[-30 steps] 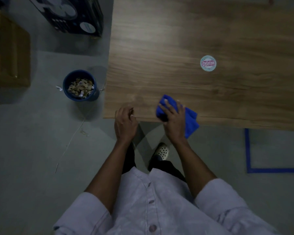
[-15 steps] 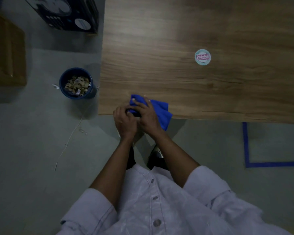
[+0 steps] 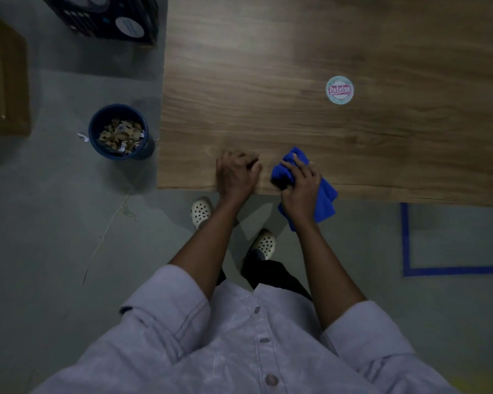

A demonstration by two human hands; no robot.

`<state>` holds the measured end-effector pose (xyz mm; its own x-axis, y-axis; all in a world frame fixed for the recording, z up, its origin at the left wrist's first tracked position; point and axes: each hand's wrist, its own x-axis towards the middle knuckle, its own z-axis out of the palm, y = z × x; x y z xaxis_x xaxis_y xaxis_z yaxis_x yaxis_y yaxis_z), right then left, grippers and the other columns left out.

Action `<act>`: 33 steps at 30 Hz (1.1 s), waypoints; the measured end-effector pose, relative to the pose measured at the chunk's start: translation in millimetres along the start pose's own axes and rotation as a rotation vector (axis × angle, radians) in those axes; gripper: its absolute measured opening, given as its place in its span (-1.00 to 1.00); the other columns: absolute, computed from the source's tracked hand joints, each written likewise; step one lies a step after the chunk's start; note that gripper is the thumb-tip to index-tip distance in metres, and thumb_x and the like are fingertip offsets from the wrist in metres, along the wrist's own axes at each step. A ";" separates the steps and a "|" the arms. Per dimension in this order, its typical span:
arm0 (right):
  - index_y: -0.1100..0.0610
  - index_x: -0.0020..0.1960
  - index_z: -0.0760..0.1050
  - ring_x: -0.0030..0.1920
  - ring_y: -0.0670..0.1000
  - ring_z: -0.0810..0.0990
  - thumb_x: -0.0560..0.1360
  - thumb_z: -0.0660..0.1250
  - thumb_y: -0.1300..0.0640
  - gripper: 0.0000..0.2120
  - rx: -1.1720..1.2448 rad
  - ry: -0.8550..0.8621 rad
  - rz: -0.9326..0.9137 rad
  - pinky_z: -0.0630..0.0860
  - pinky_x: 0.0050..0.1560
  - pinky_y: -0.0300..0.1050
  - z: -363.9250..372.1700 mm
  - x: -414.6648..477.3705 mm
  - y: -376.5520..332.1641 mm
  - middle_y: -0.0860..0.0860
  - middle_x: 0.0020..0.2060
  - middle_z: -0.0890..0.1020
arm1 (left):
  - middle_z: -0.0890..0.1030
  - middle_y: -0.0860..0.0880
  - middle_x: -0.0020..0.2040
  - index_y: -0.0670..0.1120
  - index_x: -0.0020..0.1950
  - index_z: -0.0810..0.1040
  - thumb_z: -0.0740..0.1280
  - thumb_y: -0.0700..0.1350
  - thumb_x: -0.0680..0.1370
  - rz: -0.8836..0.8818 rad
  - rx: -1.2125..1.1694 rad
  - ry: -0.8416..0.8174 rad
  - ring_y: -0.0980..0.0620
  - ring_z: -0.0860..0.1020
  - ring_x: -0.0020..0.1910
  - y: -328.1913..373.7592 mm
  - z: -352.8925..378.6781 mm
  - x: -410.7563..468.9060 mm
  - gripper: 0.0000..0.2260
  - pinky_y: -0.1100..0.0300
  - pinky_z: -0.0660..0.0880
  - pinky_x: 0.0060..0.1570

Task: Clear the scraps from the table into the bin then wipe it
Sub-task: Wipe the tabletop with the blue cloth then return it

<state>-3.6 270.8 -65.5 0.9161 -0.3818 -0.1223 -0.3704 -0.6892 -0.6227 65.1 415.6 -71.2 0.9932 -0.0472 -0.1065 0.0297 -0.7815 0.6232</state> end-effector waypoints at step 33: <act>0.07 0.34 0.58 0.56 0.28 0.19 0.43 0.32 0.45 -0.45 0.091 0.087 0.150 0.20 0.53 0.23 20.1 7.5 -28.6 -0.01 0.48 0.48 | 0.53 -0.21 -0.02 -0.15 0.07 0.50 0.34 -0.25 0.40 0.251 0.406 0.050 -0.21 0.47 -0.08 -21.8 -2.5 0.8 -0.75 -0.05 0.39 -0.14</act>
<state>17.0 300.1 -64.1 0.8332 -0.5310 -0.1540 -0.4830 -0.5635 -0.6702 65.5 434.1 -82.9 0.9685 -0.2436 0.0520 -0.2485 -0.9299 0.2712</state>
